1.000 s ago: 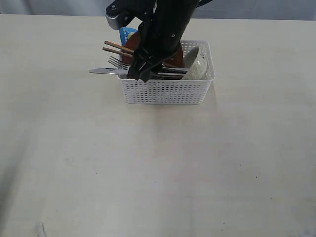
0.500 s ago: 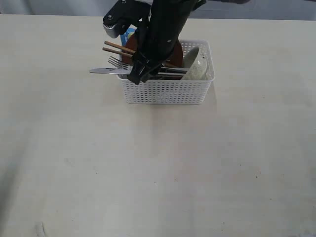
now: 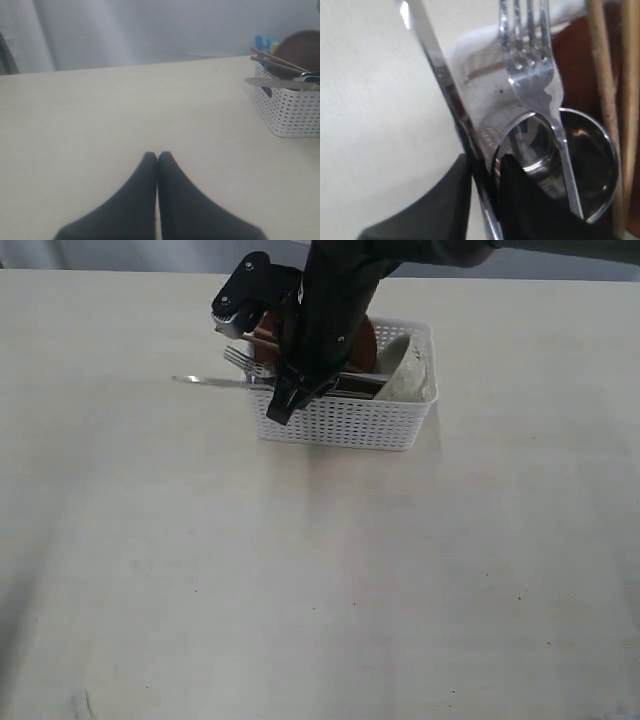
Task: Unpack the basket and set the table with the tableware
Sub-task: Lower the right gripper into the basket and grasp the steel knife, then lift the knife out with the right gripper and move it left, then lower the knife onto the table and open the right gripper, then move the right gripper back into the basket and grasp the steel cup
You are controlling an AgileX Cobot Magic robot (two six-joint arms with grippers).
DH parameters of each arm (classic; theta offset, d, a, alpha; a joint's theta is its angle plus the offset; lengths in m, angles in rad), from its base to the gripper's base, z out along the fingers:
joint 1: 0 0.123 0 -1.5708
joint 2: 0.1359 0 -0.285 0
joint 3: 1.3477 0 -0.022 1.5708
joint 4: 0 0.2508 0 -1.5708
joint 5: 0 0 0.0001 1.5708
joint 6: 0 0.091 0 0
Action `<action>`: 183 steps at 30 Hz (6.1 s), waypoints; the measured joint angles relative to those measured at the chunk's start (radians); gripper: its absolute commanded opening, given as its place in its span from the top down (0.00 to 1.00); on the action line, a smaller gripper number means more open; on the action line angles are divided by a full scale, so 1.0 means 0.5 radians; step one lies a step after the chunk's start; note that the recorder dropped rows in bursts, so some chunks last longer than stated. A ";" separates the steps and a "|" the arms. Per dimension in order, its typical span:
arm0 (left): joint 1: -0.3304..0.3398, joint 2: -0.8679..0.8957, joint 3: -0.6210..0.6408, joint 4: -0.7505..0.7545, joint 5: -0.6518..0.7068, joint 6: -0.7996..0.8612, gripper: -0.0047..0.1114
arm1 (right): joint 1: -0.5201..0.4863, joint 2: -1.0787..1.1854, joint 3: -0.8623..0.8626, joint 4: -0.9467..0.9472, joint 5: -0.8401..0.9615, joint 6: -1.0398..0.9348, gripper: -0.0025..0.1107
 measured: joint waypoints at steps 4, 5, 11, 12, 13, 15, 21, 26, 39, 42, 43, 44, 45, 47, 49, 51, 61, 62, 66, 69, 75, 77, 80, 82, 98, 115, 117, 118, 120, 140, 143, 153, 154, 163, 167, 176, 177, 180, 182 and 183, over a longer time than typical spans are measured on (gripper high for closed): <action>0.000 0.000 0.000 0.000 0.000 0.000 0.96 | 0.000 0.004 -0.005 -0.057 -0.032 -0.019 0.98; 0.000 0.000 0.000 0.000 0.000 0.000 0.96 | 0.000 0.004 -0.005 -0.056 -0.027 -0.015 0.98; 0.000 0.000 0.000 0.000 0.000 0.000 0.96 | -0.004 0.004 -0.007 -0.052 -0.012 -0.007 0.98; 0.000 0.000 0.000 0.000 0.000 0.000 0.96 | -0.004 0.004 -0.007 -0.071 -0.012 -0.007 0.98; 0.000 0.000 0.000 0.000 0.000 0.000 0.96 | -0.004 0.004 -0.007 -0.071 -0.012 -0.007 0.98; 0.000 0.000 0.000 0.000 0.000 0.000 0.96 | -0.004 0.004 -0.007 -0.071 -0.012 -0.020 0.98; 0.000 0.000 0.000 0.000 0.000 0.000 0.96 | -0.004 -0.019 -0.007 -0.117 0.019 -0.057 0.98; 0.000 0.000 0.000 0.000 0.000 0.000 0.96 | -0.004 -0.071 -0.007 -0.119 0.003 -0.062 0.98; 0.000 0.000 0.000 0.000 0.000 0.000 0.96 | 0.000 -0.155 -0.007 -0.071 -0.024 -0.009 0.98; 0.000 0.000 0.000 0.000 0.000 0.000 0.96 | 0.010 -0.225 -0.036 -0.034 -0.020 0.045 0.98; 0.000 0.000 0.000 0.000 0.000 0.000 0.96 | 0.013 -0.249 -0.055 -0.001 -0.020 0.060 0.98; 0.000 0.000 0.000 0.000 0.000 0.000 0.96 | 0.013 -0.267 -0.069 0.034 -0.020 0.075 0.98; 0.000 0.000 0.000 0.000 0.000 0.000 0.96 | 0.013 -0.290 -0.089 0.086 -0.017 0.085 0.98; 0.000 0.000 0.000 0.000 0.000 0.000 0.96 | 0.013 -0.324 -0.130 0.202 -0.011 0.089 0.98; 0.000 0.000 0.000 0.000 0.000 0.000 0.96 | 0.018 -0.351 -0.170 0.351 0.015 0.094 0.98; 0.000 0.000 0.000 0.000 0.000 0.000 0.96 | 0.020 -0.369 -0.182 0.492 0.046 0.094 0.98; 0.000 0.000 0.000 0.000 0.000 0.000 0.96 | 0.274 -0.355 -0.192 0.692 0.287 0.477 0.98; 0.000 0.000 0.000 0.000 0.000 0.000 0.96 | 0.313 -0.351 -0.192 0.696 0.287 0.532 0.98; 0.000 0.000 0.000 0.000 0.000 0.000 0.96 | 0.435 -0.313 -0.192 0.711 0.236 0.743 0.98; 0.000 0.000 0.000 0.000 0.000 0.000 0.96 | 0.472 -0.250 -0.189 0.715 0.199 0.930 0.98; 0.000 0.000 0.000 0.000 0.000 0.000 0.96 | 0.499 -0.139 0.061 0.994 -0.285 1.240 0.98; 0.000 0.000 0.000 0.000 0.000 0.000 0.96 | 0.526 -0.130 0.207 1.171 -0.600 1.279 0.98; 0.000 0.000 0.000 0.000 0.000 0.000 0.96 | 0.582 -0.130 0.457 1.482 -1.020 1.304 0.98; 0.000 0.000 0.000 0.000 0.000 0.000 0.96 | 0.625 -0.130 0.598 1.711 -1.249 1.309 0.98; 0.000 0.000 0.000 0.000 0.000 0.000 0.96 | 0.778 -0.130 1.098 2.145 -1.563 1.115 0.98; 0.000 0.000 0.000 0.000 0.000 0.000 0.96 | 0.964 -0.130 1.100 2.298 -1.686 1.036 0.98; 0.000 0.000 0.000 0.000 0.000 0.000 0.96 | 0.964 -0.130 1.100 2.312 -1.724 1.119 0.98; 0.000 0.000 0.000 0.000 0.000 0.000 0.96 | 0.964 -0.130 1.100 2.312 -1.724 1.156 0.98; 0.000 0.000 0.000 0.000 0.000 0.000 0.96 | 0.964 -0.130 1.100 2.319 -1.724 1.194 0.98; 0.000 0.000 0.000 0.000 0.000 0.000 0.96 | 0.969 -0.081 1.105 2.319 -1.724 1.210 0.67; 0.000 0.000 0.000 0.000 0.000 0.000 0.96 | 0.969 -0.053 1.078 2.325 -1.700 1.210 0.67; 0.000 0.000 0.000 0.000 0.000 0.000 0.96 | 0.892 -0.032 0.982 2.280 -1.558 1.031 0.67; 0.000 0.000 0.000 0.000 0.000 0.000 0.96 | 0.864 -0.045 0.982 2.249 -1.544 1.022 0.67; 0.000 0.000 0.000 0.000 0.000 0.000 0.96 | 0.457 -0.487 0.967 1.531 -1.116 0.995 0.68; 0.000 0.000 0.000 0.000 0.000 0.000 0.96 | 0.212 -0.699 0.967 0.944 -0.917 1.159 0.71; 0.000 0.000 0.000 0.000 0.000 0.000 0.96 | -0.066 -0.798 0.783 -0.493 -0.299 1.852 0.71; 0.000 0.000 0.000 0.000 0.000 0.000 0.96 | -0.069 -0.771 0.733 -0.583 -0.231 1.868 0.71; 0.000 0.000 0.000 0.000 0.000 0.000 0.96 | -0.070 -0.675 0.578 -0.682 -0.156 1.846 0.71; 0.000 0.000 0.000 0.000 0.000 0.000 0.96 | -0.070 -0.612 0.475 -0.674 -0.147 1.753 0.66; 0.000 0.000 0.000 0.000 0.000 0.000 0.96 | -0.070 -0.573 0.423 -0.635 -0.147 1.677 0.60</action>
